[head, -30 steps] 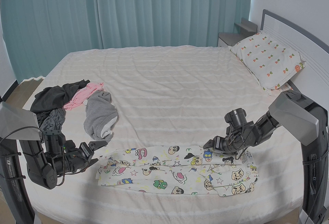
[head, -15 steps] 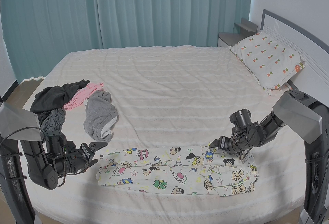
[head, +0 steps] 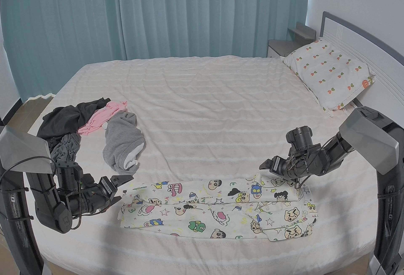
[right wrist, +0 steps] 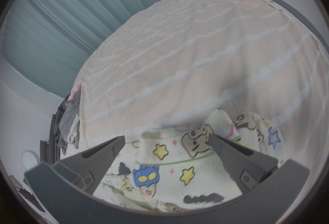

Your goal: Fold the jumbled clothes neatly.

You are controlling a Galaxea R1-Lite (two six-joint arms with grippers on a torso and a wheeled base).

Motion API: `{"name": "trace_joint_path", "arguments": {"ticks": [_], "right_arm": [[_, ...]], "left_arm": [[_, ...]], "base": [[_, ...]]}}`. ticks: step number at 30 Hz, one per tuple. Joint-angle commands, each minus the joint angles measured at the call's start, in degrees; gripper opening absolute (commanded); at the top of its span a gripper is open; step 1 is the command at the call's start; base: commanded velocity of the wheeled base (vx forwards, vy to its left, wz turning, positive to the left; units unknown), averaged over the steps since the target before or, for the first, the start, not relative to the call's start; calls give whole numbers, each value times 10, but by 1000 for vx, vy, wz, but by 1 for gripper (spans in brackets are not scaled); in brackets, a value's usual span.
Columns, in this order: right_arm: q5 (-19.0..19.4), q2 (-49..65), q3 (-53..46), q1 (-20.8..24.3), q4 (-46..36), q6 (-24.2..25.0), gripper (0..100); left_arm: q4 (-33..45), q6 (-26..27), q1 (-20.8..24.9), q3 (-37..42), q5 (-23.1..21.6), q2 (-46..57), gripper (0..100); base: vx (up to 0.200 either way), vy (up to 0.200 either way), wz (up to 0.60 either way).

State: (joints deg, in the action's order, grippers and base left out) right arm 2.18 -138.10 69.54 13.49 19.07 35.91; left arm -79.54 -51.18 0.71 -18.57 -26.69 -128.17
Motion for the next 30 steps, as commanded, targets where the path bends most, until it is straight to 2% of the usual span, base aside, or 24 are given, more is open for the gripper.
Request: {"name": "trace_joint_path", "arguments": {"ticks": [1, 6, 7, 11, 13, 15, 18, 20, 22, 23, 25, 26, 30], "right_arm": [[-4, -21, 8, -24, 0, 1, 100], [1, 37, -11, -32, -3, 42, 100], [8, 86, -45, -22, 0, 79, 100], [11, 167, -118, 6, 3, 101, 100], [12, 245, -222, 31, 36, 107, 100], [12, 283, -282, 39, 96, 126, 100], [15, 315, -355, 39, 188, 156, 100], [34, 321, -421, 29, 283, 165, 100], [48, 317, -465, 26, 336, 166, 100], [57, 315, -487, 26, 362, 167, 100], [76, 298, -506, 29, 394, 165, 100], [79, 288, -513, 33, 418, 162, 100], [73, 281, -529, 32, 464, 163, 100]], "left_arm": [[0, -1, 0, 0, 0, -1, 100], [0, -1, -1, 0, -3, -1, 100], [0, -1, -1, 0, -3, -1, 100], [4, -1, 3, 7, 6, 4, 100], [9, -1, 22, 13, 70, 6, 100], [13, -2, 33, 7, 112, 13, 100], [48, -2, 57, -1, 141, 29, 100], [144, -3, 78, -40, 154, 63, 100], [254, -10, 86, -100, 157, 84, 100], [335, -25, 94, -145, 157, 93, 100], [444, -51, 107, -214, 158, 100, 100], [534, -67, 112, -270, 159, 101, 100], [707, -78, 112, -389, 155, 94, 100]], "base": [[0, 0, 0], [0, 0, 0], [0, 0, 0], [0, 0, 0], [0, 0, 0], [0, 0, 0], [0, 0, 0], [0, 0, 0], [0, 0, 0], [0, 0, 0], [0, 0, 0], [0, 0, 0], [0, 0, 0]]}}
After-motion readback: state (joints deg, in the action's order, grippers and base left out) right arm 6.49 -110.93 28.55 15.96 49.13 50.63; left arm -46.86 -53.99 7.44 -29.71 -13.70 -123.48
